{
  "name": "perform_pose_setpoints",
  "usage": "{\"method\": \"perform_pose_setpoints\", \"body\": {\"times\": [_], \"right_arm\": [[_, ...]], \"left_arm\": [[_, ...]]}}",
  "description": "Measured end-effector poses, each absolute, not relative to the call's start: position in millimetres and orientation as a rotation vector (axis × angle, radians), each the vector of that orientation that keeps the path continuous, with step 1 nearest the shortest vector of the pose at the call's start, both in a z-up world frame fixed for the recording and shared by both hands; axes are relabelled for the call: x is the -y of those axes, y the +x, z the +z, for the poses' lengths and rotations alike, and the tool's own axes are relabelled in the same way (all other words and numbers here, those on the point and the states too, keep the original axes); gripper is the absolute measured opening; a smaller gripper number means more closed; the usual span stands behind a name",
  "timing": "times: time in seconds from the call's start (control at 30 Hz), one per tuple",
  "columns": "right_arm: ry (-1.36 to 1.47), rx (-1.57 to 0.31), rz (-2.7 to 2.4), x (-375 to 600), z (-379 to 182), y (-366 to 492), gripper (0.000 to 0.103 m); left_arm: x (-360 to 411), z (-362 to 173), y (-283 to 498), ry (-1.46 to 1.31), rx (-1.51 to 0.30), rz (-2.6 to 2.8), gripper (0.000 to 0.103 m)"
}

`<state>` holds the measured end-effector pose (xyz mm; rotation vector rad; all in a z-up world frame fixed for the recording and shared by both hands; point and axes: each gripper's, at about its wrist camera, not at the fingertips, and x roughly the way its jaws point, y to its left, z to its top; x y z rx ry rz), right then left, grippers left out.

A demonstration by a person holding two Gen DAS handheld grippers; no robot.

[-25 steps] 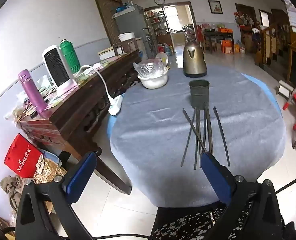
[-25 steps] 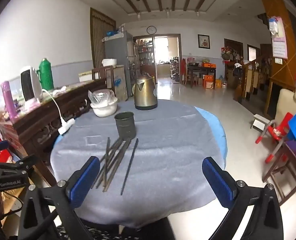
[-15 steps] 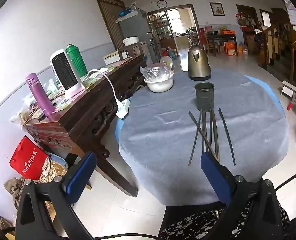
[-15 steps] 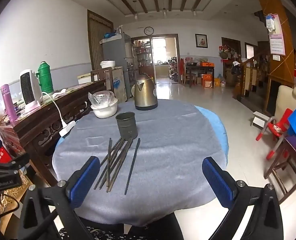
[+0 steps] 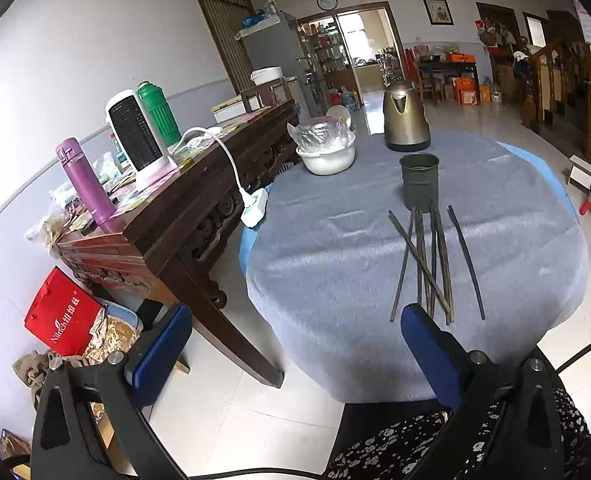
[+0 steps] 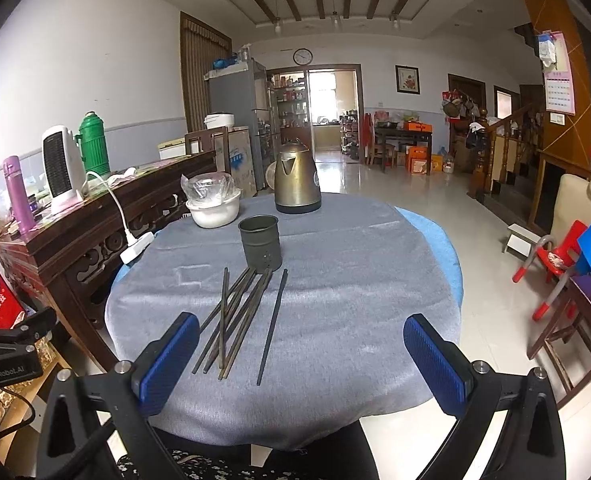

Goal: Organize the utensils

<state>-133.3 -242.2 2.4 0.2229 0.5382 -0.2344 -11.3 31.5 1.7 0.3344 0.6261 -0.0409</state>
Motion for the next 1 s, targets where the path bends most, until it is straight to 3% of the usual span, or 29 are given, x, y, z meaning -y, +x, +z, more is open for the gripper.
{"method": "perform_pose_setpoints", "body": {"times": [1.0], "right_arm": [[0.213, -0.557, -0.221, 233, -1, -124, 0.103]], "left_arm": [[-31, 3, -11, 0.339, -0.623, -0.035, 0.103]]}}
